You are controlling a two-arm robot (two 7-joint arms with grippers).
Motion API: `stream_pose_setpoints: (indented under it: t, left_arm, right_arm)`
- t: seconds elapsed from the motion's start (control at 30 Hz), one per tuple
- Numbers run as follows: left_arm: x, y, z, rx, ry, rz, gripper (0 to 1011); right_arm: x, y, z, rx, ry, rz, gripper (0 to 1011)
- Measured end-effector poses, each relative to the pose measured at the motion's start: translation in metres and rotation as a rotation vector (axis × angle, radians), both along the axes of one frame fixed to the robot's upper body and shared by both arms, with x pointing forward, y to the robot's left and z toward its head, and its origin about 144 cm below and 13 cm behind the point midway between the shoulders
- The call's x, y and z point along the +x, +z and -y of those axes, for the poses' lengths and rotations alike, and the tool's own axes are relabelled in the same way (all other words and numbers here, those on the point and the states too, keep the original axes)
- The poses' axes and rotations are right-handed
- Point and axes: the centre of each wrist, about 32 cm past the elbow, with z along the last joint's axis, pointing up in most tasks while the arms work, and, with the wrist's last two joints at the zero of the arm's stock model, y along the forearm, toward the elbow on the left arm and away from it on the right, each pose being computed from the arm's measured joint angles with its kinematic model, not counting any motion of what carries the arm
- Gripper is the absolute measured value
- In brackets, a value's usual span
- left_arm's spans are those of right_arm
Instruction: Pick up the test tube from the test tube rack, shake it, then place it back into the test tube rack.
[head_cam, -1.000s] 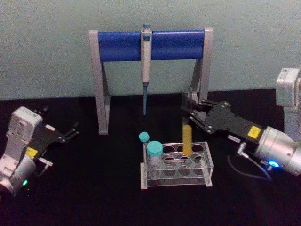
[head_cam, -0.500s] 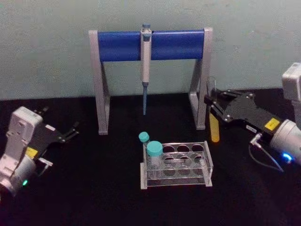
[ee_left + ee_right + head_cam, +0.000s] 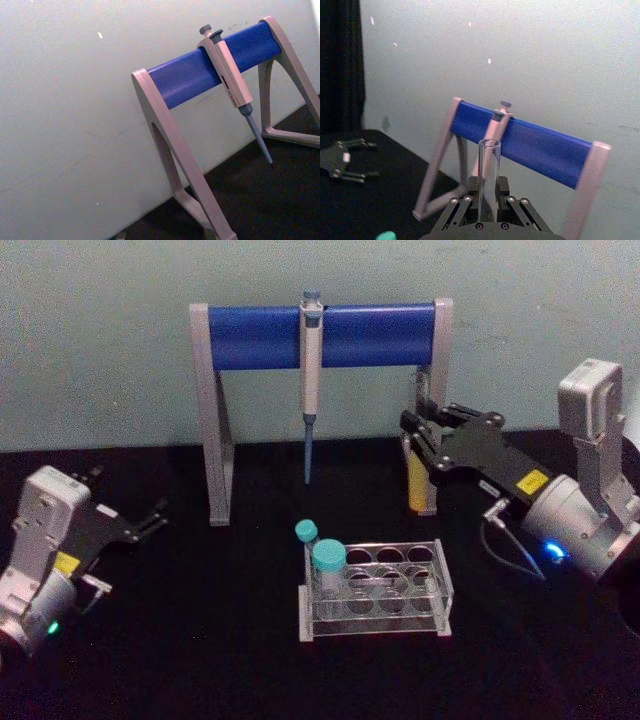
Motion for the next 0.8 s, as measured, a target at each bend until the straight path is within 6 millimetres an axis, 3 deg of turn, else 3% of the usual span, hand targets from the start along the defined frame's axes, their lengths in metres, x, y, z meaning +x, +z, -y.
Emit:
stream_pose_setpoints:
  t: [0.3, 0.8]
  left_arm:
    - [0.0, 0.0, 0.0, 0.0, 0.0, 0.0, 1001]
    - [0.0, 0.0, 0.0, 0.0, 0.0, 0.0, 1001]
  right_arm:
    - [0.008, -0.004, -0.008, 0.124, 0.13, -0.046, 229]
    - [-0.011, 0.001, 0.021, 0.145, 0.249, -0.136, 229]
